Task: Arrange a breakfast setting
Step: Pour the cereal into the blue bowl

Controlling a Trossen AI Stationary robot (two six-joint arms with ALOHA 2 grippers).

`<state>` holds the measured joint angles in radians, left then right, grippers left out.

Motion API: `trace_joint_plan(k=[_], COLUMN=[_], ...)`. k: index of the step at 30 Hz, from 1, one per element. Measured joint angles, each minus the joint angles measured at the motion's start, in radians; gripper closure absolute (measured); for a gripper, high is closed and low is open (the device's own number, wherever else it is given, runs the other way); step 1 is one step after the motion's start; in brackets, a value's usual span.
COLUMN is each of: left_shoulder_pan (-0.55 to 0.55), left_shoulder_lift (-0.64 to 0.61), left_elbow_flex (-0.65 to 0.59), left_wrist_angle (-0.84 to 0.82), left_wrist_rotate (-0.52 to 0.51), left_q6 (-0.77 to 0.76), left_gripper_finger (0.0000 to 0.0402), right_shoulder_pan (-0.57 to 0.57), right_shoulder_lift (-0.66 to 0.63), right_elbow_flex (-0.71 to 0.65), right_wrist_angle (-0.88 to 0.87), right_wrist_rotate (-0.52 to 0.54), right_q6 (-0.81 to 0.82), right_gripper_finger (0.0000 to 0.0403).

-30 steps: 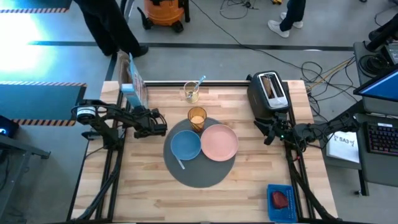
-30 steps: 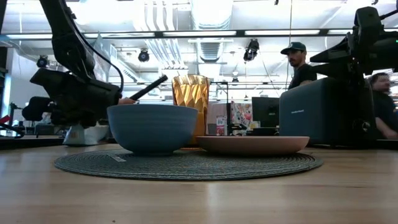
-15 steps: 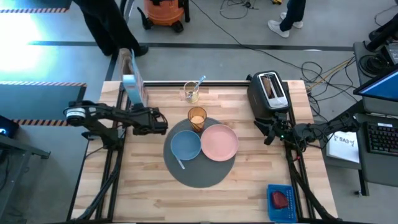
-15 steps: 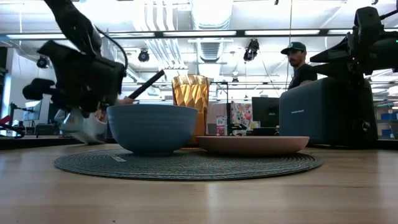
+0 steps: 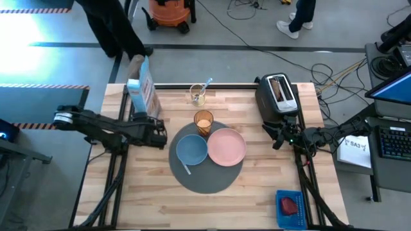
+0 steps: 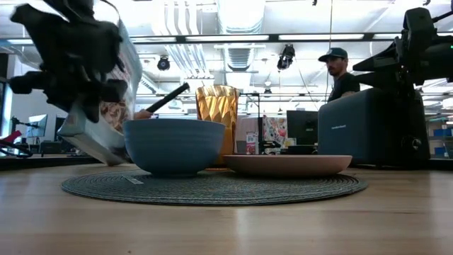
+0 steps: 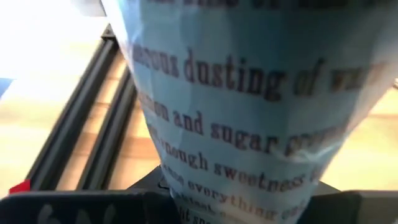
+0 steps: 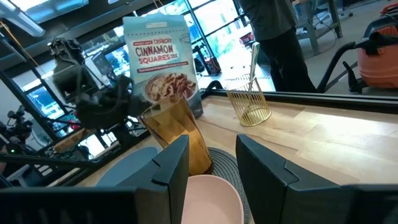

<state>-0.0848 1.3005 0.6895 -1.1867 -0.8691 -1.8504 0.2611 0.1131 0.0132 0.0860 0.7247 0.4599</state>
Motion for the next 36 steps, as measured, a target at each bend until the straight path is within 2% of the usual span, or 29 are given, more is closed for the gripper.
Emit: trace_joint_plan(k=[5, 9, 18, 24, 30, 36], left_shoulder_pan=[-0.115, -0.194, -0.340, -0.409, -0.503, -0.600], left_shoulder_lift=[-0.033, -0.067, -0.063, -0.058, -0.011, 0.097], left_elbow_flex=[0.000, 0.028, 0.256, 0.364, 0.451, 0.496], left_wrist_angle=[-0.070, -0.105, -0.367, -0.384, -0.377, -0.386], left_wrist_rotate=[0.068, 0.133, 0.420, 0.560, 0.592, 0.612], left_q6=[-0.053, -0.009, -0.001, 0.032, -0.065, -0.211], left_gripper_finger=[0.0300, 0.0300, 0.0300, 0.0300, 0.0300, 0.0300], right_shoulder_pan=[0.000, 0.000, 0.000, 0.000, 0.000, 0.000], right_shoulder_lift=[0.000, 0.000, 0.000, 0.000, 0.000, 0.000], right_elbow_flex=[0.000, 0.000, 0.000, 0.000, 0.000, 0.000], right_wrist_angle=[0.000, 0.000, 0.000, 0.000, 0.000, 0.000], right_wrist_rotate=[0.000, 0.000, 0.000, 0.000, 0.000, 0.000], right_q6=[0.000, 0.000, 0.000, 0.000, 0.000, 0.000], right_gripper_finger=[0.0280, 0.0280, 0.0280, 0.0280, 0.0280, 0.0280])
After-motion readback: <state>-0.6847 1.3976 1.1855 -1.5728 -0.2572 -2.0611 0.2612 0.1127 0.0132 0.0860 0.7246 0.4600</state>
